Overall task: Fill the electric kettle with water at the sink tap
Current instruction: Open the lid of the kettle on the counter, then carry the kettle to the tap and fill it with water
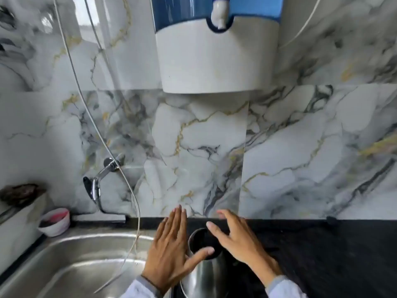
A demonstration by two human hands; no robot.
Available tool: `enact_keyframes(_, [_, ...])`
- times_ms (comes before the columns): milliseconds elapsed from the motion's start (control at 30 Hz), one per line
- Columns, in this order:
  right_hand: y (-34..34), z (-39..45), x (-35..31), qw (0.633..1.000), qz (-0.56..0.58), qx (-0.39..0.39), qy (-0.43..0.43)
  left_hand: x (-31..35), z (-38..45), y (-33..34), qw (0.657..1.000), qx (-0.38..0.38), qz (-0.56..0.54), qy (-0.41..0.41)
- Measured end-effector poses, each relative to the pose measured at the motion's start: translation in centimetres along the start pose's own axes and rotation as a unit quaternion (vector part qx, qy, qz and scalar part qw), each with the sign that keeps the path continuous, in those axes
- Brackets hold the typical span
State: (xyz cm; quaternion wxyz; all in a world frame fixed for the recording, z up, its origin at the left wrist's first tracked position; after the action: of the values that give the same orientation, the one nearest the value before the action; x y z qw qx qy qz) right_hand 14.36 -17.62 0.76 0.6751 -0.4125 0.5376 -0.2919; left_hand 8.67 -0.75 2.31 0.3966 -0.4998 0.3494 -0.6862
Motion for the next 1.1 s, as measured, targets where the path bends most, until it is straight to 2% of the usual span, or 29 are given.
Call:
enact_keyframes(33, [0.8, 0.3, 0.1, 1.000, 0.010, -0.004, 0.016, -0.3, -0.1, 1.0, 1.000, -0.026, 0.000, -0.014])
enact_keyframes(100, [2.0, 0.6, -0.5, 0.997, -0.074, -0.016, 0.030, -0.6, -0.2, 2.5, 0.999, -0.045, 0.012, -0.013])
enact_keyframes(167, [1.8, 0.8, -1.7, 0.986, -0.162, 0.005, 0.042, -0.9, -0.1, 3.4, 0.998, -0.053, 0.038, -0.011])
enact_keyframes(333, [2.6, 1.5, -1.7, 0.984, -0.167, -0.037, 0.051, -2.1, -0.5, 5.2, 0.998, -0.052, 0.035, -0.021])
enact_keyframes(467, [1.3, 2.1, -0.1, 0.998, 0.024, 0.002, 0.054, -2.5, -0.5, 5.6, 0.998, -0.044, 0.027, -0.024])
enact_keyframes(500, [1.2, 2.1, 0.9, 0.995, 0.080, -0.009, 0.059, -2.6, -0.5, 5.7, 0.998, -0.043, 0.026, -0.023])
enact_keyframes(633, [2.3, 1.7, 3.0, 0.945, 0.287, -0.143, 0.062, -2.8, -0.6, 6.0, 0.999, -0.043, 0.017, -0.024])
enact_keyframes(700, [2.3, 2.1, 2.7, 0.931, 0.318, -0.177, 0.023, -2.8, -0.6, 6.0, 0.999, -0.044, 0.010, -0.024])
enact_keyframes(833, [2.3, 1.6, 2.7, 0.941, 0.243, -0.230, -0.050, -2.8, -0.6, 6.2, 0.998, -0.050, 0.007, -0.025])
enact_keyframes(867, [2.4, 1.2, 2.6, 0.949, 0.219, -0.220, -0.054, -2.8, -0.6, 6.2, 0.998, -0.050, 0.009, -0.025])
enact_keyframes(900, [2.3, 1.0, 2.8, 0.965, 0.187, -0.178, -0.046, -2.8, -0.7, 6.2, 0.998, -0.051, 0.008, -0.027])
enact_keyframes(967, [1.5, 1.0, 2.7, 0.994, 0.104, -0.017, -0.042, -2.9, -0.6, 6.2, 0.998, -0.051, 0.006, -0.034])
enact_keyframes(1033, [0.8, 0.4, 2.0, 0.991, 0.022, 0.117, -0.059, -3.0, -0.6, 6.1, 0.998, -0.054, 0.009, -0.040])
enact_keyframes(1100, [0.5, 0.0, 1.9, 0.981, -0.065, 0.171, -0.067, -2.8, -0.6, 6.0, 0.997, -0.055, 0.017, -0.041])
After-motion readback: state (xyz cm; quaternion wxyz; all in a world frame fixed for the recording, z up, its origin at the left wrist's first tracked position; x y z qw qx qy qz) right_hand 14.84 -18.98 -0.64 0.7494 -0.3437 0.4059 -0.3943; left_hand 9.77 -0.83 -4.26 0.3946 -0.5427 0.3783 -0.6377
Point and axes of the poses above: each hand's wrist, its own z-axis towards the middle knuckle, its own y-axis out of the palm, x = y × z, the point moved 9 cm from there along z, towards the middle knuckle, and after that the axes turned 13 degrees about -z, right-handed, at the moved point
